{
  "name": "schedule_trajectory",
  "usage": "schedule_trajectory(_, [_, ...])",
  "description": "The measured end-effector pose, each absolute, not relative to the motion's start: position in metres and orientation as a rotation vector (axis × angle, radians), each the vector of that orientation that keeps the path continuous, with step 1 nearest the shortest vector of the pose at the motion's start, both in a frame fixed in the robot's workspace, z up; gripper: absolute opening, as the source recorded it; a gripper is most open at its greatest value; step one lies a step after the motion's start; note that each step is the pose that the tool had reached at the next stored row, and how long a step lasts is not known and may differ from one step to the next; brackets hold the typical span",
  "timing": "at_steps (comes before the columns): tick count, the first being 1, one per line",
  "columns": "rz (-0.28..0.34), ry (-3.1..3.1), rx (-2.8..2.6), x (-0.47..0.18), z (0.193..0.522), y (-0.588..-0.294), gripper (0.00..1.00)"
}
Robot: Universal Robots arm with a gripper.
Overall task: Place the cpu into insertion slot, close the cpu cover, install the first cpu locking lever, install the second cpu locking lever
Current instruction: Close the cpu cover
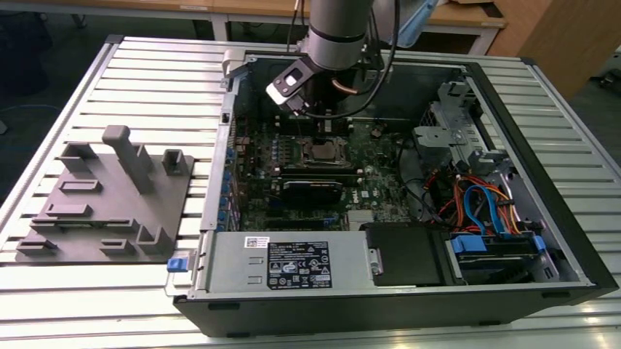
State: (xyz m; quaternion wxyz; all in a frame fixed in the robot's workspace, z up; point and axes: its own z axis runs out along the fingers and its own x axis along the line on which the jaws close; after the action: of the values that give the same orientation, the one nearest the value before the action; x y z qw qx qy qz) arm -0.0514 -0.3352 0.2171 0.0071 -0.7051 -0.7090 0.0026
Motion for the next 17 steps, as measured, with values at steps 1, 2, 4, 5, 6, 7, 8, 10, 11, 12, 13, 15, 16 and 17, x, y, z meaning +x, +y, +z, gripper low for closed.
schedule_trajectory(1, [0.008, -2.219, -2.204, -0.053, 0.216, -0.335, 0.10])
schedule_trajectory(2, [0.008, -2.221, -2.202, -0.055, 0.214, -0.335, 0.10])
schedule_trajectory(4, [0.007, -2.227, -2.197, -0.057, 0.211, -0.335, 0.10])
schedule_trajectory(5, [0.006, -2.229, -2.196, -0.058, 0.210, -0.335, 0.10])
schedule_trajectory(6, [0.005, -2.231, -2.195, -0.059, 0.209, -0.335, 0.10])
schedule_trajectory(7, [0.004, -2.232, -2.194, -0.061, 0.209, -0.335, 0.10])
schedule_trajectory(8, [0.003, -2.233, -2.193, -0.063, 0.208, -0.335, 0.10])
schedule_trajectory(10, [0.002, -2.235, -2.192, -0.066, 0.207, -0.335, 0.10])
schedule_trajectory(11, [0.001, -2.236, -2.192, -0.067, 0.206, -0.335, 0.10])
schedule_trajectory(12, [0.001, -2.236, -2.191, -0.068, 0.206, -0.335, 0.10])
schedule_trajectory(13, [0.001, -2.236, -2.191, -0.069, 0.205, -0.335, 0.10])
schedule_trajectory(15, [0.001, -2.237, -2.191, -0.069, 0.202, -0.335, 0.10])
schedule_trajectory(16, [0.001, -2.237, -2.190, -0.069, 0.201, -0.335, 0.10])
schedule_trajectory(17, [0.001, -2.237, -2.190, -0.069, 0.200, -0.335, 0.10])
